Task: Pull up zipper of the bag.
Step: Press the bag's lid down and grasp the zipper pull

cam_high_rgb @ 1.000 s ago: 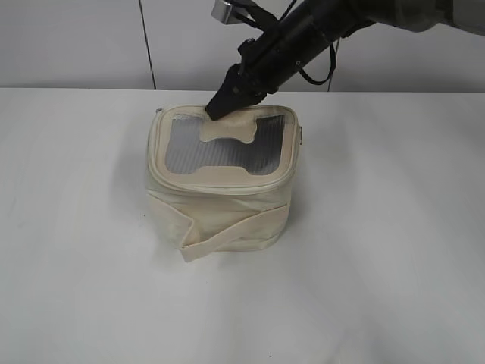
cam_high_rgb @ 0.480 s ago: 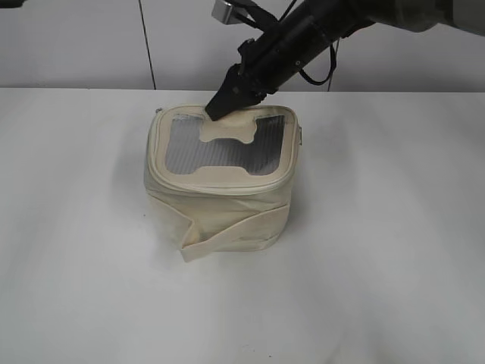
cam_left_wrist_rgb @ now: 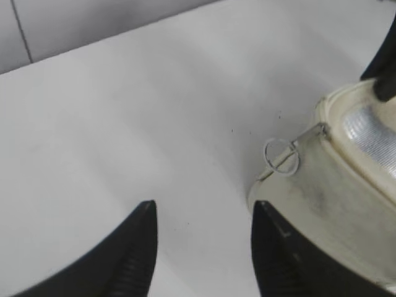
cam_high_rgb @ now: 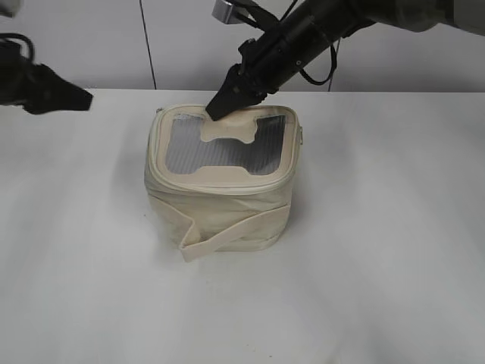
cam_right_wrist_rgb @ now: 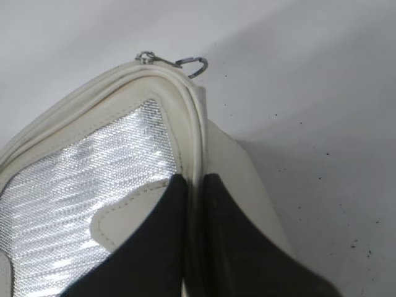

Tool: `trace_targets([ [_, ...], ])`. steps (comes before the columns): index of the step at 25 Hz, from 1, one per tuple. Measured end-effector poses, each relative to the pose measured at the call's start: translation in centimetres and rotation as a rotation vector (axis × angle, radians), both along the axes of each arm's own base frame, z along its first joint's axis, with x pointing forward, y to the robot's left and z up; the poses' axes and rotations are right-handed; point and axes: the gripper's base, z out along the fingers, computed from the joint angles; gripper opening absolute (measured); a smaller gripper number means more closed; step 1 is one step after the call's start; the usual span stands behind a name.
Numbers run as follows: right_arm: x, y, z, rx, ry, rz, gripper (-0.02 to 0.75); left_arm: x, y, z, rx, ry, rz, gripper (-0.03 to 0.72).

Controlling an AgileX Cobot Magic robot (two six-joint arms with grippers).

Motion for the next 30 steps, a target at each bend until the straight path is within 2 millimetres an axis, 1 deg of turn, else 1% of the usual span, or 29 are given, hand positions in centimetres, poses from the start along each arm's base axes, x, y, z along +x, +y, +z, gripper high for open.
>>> trace_targets([
  [2,0.0,0.0,0.0,0.000,0.006,-0.007,0.054,0.3,-2.0,-1.2,0.073,-0.026,-0.056,0.387],
  [5,0.0,0.0,0.0,0.001,0.013,-0.016,0.054,0.6,-3.9,-2.7,0.135,-0.045,-0.108,0.389],
  [7,0.0,0.0,0.0,0.001,0.015,-0.018,0.054,0.8,-4.6,-3.7,0.149,-0.043,-0.130,0.389],
  [10,0.0,0.0,0.0,0.001,0.018,-0.021,0.054,1.1,-5.0,-4.9,0.135,-0.037,-0.156,0.389],
  [12,0.0,0.0,0.0,0.001,0.019,-0.022,0.054,1.2,-5.2,-5.4,0.111,-0.032,-0.175,0.389],
  [16,0.0,0.0,0.0,0.001,0.020,-0.023,0.054,1.1,-5.8,-5.5,0.076,-0.053,-0.217,0.389],
  [20,0.0,0.0,0.0,0.002,0.019,-0.025,0.054,1.0,-6.5,-5.5,0.093,-0.085,-0.246,0.389],
  [24,0.1,0.0,0.0,0.001,0.019,-0.028,0.053,1.3,-7.0,-5.3,0.091,-0.114,-0.218,0.389],
  [27,0.1,0.0,0.0,0.002,0.020,-0.031,0.053,1.7,-7.3,-4.9,0.043,-0.138,-0.147,0.387],
  [30,0.1,0.0,0.0,0.002,0.019,-0.031,0.052,2.2,-7.2,-4.7,0.040,-0.169,-0.103,0.381],
])
